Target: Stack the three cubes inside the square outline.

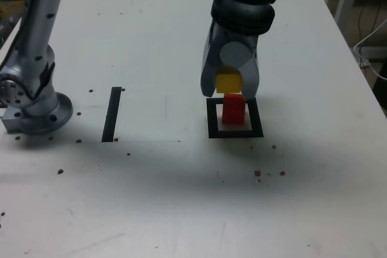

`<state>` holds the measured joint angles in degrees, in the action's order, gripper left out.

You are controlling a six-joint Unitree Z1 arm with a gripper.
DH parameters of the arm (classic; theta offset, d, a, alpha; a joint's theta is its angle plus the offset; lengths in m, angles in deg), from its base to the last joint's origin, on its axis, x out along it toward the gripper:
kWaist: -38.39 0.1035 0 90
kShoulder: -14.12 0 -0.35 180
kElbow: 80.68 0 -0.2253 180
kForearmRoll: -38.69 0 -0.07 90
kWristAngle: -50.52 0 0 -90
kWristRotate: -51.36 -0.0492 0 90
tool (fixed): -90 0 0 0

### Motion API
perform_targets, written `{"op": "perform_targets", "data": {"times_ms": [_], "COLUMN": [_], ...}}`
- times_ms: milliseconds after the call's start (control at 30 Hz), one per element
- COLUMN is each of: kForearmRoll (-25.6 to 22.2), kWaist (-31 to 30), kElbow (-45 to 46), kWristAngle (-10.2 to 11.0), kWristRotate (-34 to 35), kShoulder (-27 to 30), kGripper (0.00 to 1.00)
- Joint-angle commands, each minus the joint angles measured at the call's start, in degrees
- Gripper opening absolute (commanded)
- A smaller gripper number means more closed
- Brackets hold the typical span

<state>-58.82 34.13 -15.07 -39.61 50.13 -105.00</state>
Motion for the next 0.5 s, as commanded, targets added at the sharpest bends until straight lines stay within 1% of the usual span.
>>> {"op": "perform_targets", "data": {"times_ms": [0, 467], "kForearmRoll": [0.09, 0.25], "kWaist": [-0.04, -0.04], "kElbow": [-0.38, -1.5], "kWristAngle": [-0.12, -0.39], "kWristRotate": [-0.53, -3.07], "kShoulder": [-0.57, -2.05], "kGripper": [0.28, 0.28]}}
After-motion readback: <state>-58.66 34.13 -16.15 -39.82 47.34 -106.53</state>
